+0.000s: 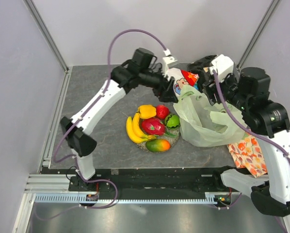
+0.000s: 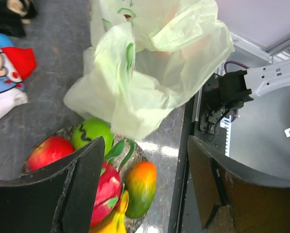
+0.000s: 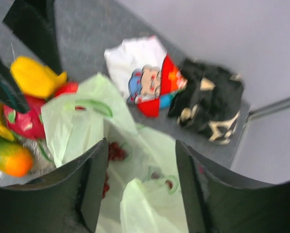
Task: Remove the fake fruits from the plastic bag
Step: Adjust the plastic bag at the center of the board.
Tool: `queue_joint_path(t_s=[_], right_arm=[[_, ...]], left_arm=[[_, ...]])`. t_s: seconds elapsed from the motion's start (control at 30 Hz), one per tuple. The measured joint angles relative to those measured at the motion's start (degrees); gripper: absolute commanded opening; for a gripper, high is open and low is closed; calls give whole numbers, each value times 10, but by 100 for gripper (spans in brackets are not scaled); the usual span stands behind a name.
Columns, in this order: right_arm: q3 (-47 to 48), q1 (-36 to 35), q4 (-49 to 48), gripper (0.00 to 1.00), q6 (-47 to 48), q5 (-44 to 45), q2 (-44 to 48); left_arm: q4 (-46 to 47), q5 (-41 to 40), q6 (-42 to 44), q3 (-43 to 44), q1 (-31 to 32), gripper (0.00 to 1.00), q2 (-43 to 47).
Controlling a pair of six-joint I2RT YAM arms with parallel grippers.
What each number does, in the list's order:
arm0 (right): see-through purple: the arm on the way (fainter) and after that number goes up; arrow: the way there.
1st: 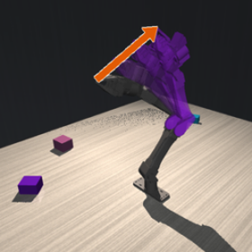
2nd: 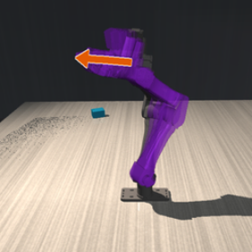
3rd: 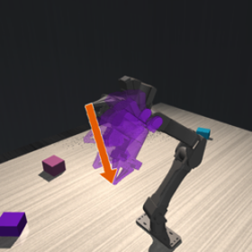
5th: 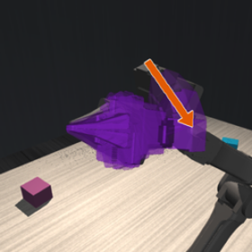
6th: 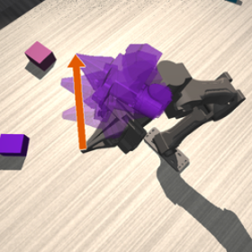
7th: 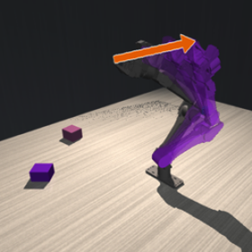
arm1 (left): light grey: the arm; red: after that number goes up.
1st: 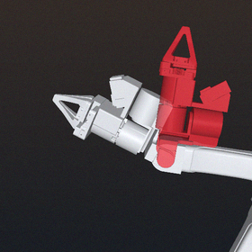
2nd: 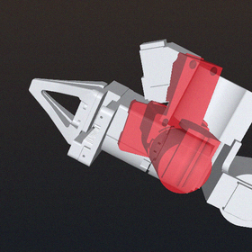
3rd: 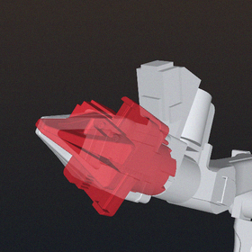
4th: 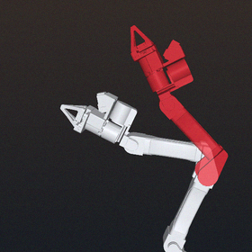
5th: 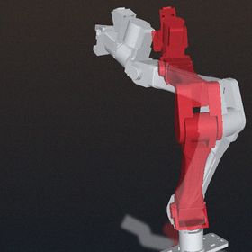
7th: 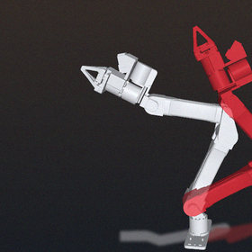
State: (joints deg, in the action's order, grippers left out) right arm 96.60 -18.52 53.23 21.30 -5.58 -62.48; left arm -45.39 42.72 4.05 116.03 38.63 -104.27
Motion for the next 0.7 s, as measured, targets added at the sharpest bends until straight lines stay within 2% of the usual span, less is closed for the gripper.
queue_joint_path(t_s=[0.13, 0.23, 0.27, 0.3, 0.47, 0.7], right_arm=[[-62, 0, 33, 44, -2, 10, -16], [-105, 2, 54, 36, -3, 8, -43], [-121, 3, 58, 35, -2, 5, -53], [-137, 3, 62, 34, 0, 3, -62], [-224, 12, 80, 29, 21, 7, -89], [-341, 106, 158, 30, 68, 33, -75]], left_arm=[[14, -32, -13, 57, 29, 70, -78], [18, -37, -30, 81, 33, 30, -121], [20, -37, -34, 82, 34, 6, -130], [21, -37, -40, 82, 34, 2, -134], [23, -43, -46, 69, 39, 2, -138], [-3, -42, -31, -35, 42, 2, -69]])
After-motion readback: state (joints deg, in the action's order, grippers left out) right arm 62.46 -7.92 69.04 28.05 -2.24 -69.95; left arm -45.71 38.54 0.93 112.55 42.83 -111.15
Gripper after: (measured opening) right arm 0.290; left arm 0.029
